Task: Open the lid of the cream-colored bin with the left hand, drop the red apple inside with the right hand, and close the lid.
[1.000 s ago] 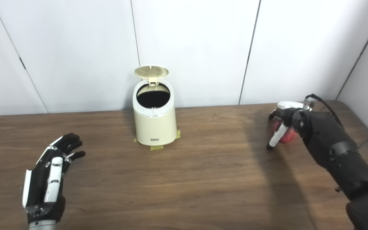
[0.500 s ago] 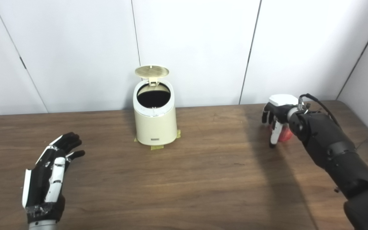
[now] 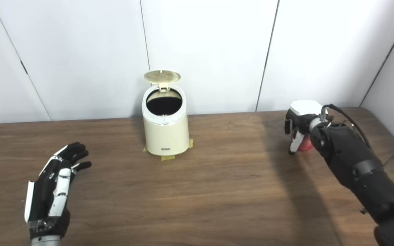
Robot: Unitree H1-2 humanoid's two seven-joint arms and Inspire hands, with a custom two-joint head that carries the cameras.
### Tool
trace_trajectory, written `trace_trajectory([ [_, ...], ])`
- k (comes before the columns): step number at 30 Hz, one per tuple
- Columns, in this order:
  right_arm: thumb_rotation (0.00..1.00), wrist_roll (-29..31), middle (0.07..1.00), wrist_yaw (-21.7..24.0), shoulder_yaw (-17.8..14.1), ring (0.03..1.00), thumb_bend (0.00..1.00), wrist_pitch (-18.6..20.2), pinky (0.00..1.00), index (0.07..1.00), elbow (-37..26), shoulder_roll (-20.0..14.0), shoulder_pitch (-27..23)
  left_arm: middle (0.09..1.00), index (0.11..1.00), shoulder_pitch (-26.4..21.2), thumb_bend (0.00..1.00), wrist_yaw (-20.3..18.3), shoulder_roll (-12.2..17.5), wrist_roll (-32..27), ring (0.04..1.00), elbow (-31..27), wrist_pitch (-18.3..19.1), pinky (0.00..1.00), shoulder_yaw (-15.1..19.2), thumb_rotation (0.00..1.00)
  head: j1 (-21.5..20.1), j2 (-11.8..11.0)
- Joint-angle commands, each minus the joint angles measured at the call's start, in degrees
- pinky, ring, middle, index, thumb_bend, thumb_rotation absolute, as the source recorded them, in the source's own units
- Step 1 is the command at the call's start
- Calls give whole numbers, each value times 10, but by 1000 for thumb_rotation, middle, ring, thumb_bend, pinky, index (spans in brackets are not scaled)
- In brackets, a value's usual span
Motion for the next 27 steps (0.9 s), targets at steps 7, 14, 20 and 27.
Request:
trace_trajectory([
  [7, 0, 9, 400, 7, -23, 367, 524, -14, 287, 511, -68, -28, -13, 786, 759, 31, 197, 2, -5, 5, 786, -11, -2, 704, -3, 541, -3, 1],
  [14, 0, 42, 417, 59, -56, 375, 530, -38, 293, 487, -317, -32, 37, 786, 756, 29, 205, -4, 7, 32, 787, 6, -12, 705, -10, 655, -2, 3],
  [20, 0, -13, 554, 2, -75, 441, 513, -67, 399, 459, -445, 14, 57, 808, 782, 28, 162, -2, 2, 38, 803, 11, 4, 743, -11, 600, 0, -1],
  [27, 0, -30, 529, -71, -93, 419, 515, -120, 371, 484, -449, 83, 35, 817, 793, 27, 126, -2, 5, 53, 807, 15, 1, 737, -14, 576, 0, -2],
])
